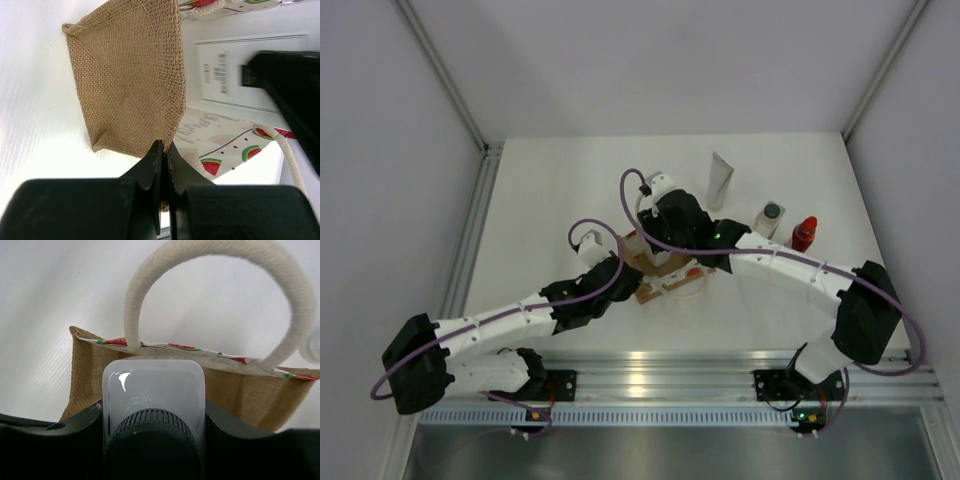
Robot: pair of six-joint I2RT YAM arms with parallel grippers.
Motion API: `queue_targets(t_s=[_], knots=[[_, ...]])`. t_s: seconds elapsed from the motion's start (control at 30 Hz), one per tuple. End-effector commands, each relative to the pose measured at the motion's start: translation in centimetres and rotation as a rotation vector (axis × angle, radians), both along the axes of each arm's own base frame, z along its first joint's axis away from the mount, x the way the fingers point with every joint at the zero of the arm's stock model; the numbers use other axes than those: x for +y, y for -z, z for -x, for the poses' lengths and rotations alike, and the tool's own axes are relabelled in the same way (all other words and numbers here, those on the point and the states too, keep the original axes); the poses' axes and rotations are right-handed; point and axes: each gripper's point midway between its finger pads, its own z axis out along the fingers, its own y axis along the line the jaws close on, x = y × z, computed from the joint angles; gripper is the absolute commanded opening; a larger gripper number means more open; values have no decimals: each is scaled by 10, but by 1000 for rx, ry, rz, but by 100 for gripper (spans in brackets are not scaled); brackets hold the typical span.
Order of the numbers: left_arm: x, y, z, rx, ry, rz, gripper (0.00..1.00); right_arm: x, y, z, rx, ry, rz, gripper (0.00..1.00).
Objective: Take the personal care products out of the canvas bag
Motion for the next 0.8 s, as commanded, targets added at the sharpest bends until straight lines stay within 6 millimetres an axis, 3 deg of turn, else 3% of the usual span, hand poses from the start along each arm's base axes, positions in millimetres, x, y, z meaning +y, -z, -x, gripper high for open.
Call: queue_targets(t_s=[0.0,0.07,0.17,0.3,0.33,0.43,0.63,0.67,0.77], knots=[[9,4,1,3,-17,-22,0,-4,-101,-9,-175,37,-175,0],[8,3,1,0,-17,-24,0,-11,-119,-5,-191,44,-199,0],[7,1,0,-5,-12,-23,8,-27,-144,1,-214,66,-224,0],[7,-4,0,-17,-4,-24,29,-59,-177,7,-253,120,-239,0],[7,-6,-1,-23,-5,-21,37,-73,-188,10,-266,142,-245,0],[7,-12,-1,-41,3,-24,50,-106,-206,10,-305,206,-248,0],[6,-28,-3,-80,33,-26,75,-177,-196,6,-304,349,-213,0],[4,-32,-3,-89,40,-24,82,-181,-192,7,-293,345,-216,0],[2,-42,-4,-116,65,-29,89,-196,-169,6,-260,374,-192,0]])
